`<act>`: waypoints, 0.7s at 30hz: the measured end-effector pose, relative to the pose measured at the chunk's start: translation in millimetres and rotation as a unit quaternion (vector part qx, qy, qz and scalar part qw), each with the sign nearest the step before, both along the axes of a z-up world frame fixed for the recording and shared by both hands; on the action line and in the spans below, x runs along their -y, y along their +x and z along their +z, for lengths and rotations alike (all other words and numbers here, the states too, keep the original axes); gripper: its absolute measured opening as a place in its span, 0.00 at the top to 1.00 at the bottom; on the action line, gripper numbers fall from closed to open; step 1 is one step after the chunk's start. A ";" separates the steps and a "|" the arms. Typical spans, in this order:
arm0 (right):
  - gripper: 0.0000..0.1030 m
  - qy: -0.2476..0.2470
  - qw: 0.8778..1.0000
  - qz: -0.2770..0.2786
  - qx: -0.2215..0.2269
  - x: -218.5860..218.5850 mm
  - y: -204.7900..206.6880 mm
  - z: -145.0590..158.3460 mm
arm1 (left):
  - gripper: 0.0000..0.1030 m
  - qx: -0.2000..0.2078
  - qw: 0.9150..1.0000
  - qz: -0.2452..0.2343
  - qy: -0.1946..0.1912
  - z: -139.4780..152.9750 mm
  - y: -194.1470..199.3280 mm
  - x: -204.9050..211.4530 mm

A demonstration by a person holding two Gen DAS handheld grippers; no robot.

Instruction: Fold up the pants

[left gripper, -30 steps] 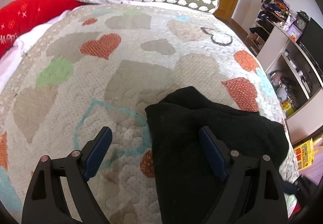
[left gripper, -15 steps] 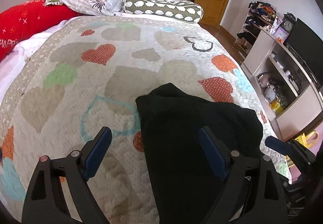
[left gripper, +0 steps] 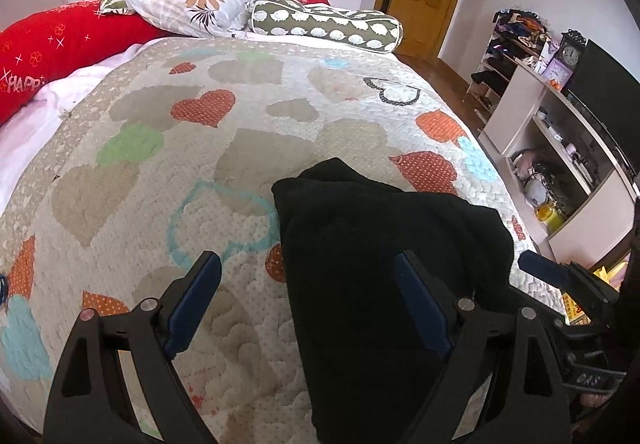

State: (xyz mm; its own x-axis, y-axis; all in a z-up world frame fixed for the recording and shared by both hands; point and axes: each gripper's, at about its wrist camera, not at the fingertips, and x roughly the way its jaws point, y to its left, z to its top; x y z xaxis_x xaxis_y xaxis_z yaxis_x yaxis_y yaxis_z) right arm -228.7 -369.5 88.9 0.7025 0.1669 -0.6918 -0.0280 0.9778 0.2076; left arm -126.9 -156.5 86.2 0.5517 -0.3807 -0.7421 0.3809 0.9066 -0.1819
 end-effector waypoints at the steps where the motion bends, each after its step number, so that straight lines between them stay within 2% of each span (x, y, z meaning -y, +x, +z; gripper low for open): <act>1: 0.24 0.002 1.000 -0.003 -0.001 1.8 0.2 -0.9 | 0.14 -0.001 1.000 -0.001 -0.002 0.1 -1.3 0.2; 21: 0.20 0.041 0.998 -0.021 -0.034 16.8 5.9 -20.0 | 0.14 -0.035 0.999 -0.018 -0.012 -12.5 -5.8 7.4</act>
